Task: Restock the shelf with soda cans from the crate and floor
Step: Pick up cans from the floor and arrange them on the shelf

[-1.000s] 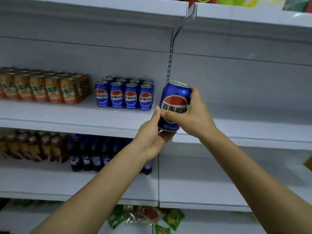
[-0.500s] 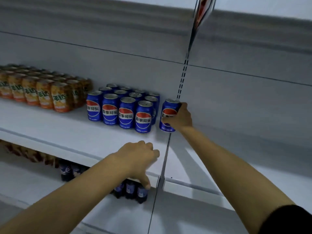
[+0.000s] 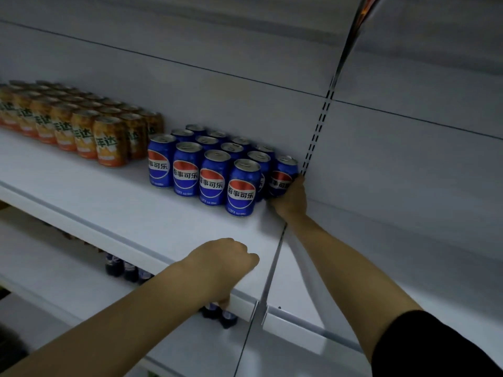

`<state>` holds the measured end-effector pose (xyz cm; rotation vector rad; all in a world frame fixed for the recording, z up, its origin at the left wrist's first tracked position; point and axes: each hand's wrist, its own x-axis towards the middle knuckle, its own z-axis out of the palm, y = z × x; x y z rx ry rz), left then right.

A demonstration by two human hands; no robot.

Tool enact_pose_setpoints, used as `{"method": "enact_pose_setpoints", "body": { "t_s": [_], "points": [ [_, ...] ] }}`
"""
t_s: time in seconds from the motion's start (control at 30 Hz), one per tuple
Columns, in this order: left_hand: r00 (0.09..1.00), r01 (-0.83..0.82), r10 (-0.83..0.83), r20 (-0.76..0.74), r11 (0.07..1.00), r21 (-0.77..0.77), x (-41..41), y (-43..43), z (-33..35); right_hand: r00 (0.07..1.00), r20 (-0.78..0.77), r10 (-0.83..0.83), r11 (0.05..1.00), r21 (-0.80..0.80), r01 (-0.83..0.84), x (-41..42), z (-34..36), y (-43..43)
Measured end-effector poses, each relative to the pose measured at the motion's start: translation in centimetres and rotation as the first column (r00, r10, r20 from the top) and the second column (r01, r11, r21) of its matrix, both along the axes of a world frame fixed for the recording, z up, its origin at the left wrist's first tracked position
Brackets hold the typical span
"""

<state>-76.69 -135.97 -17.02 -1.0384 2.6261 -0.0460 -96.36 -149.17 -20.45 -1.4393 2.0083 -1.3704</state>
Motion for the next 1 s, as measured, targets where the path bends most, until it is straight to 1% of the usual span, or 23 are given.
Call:
{"method": "enact_pose_setpoints", "body": {
  "t_s": [0.07, 0.17, 0.27, 0.37, 0.53, 0.6, 0.67, 0.77, 0.87, 0.93, 1.0],
  "points": [
    [1.0, -0.003, 0.003, -0.014, 1.0, -0.011, -0.1, -0.1, -0.2, 0.999, -0.028, -0.022, 1.0, 0.019, 0.022, 0.0, -0.5, -0.3],
    [0.999, 0.008, -0.009, -0.031, 1.0, -0.028, 0.1, 0.1, -0.3, 0.999, -0.025, -0.048, 0.996, 0.075, 0.05, 0.1, -0.1, -1.5],
    [0.994, 0.022, -0.024, -0.108, 1.0, -0.019, 0.6, 0.7, -0.6, 0.998, -0.004, -0.062, 0.993, 0.102, 0.062, -0.1, 0.1, -2.3],
    [0.978, -0.022, 0.033, -0.208, 0.998, 0.059, 1.3, 1.1, -0.3, 0.999, -0.035, -0.031, 0.988, 0.151, 0.036, -0.6, 0.7, -2.2],
    [0.945, -0.031, 0.058, -0.321, 0.995, 0.09, 2.2, 1.4, -0.9, 0.996, -0.086, 0.027, 0.961, 0.278, -0.002, -1.6, 1.8, -2.1],
    [0.934, -0.022, 0.054, -0.353, 0.995, 0.095, 2.7, 2.0, -1.3, 0.992, -0.114, 0.053, 0.955, 0.296, -0.017, -2.3, 1.4, -3.4],
    [0.929, -0.022, 0.05, -0.367, 0.996, 0.081, 3.0, 2.3, -1.6, 0.993, -0.104, 0.048, 0.956, 0.292, -0.015, -2.6, 1.1, -4.0],
    [0.93, -0.028, 0.043, -0.365, 0.999, 0.047, 3.2, 2.6, -1.3, 0.99, -0.138, 0.002, 0.953, 0.299, 0.04, -1.0, 2.5, -1.4],
    [0.929, -0.032, 0.039, -0.367, 0.999, 0.024, 3.2, 2.7, -1.2, 0.992, -0.11, -0.058, 0.944, 0.316, 0.09, -0.4, 2.4, 1.0],
    [0.93, -0.052, 0.062, -0.362, 0.998, 0.036, 3.4, 2.7, -1.3, 0.987, -0.16, -0.011, 0.929, 0.364, 0.07, 0.4, 2.7, 4.0],
    [0.919, -0.056, 0.058, -0.391, 0.998, 0.018, 3.9, 2.8, -1.3, 0.98, -0.183, 0.073, 0.918, 0.395, 0.005, 1.7, 3.5, 7.8]
  ]
}}
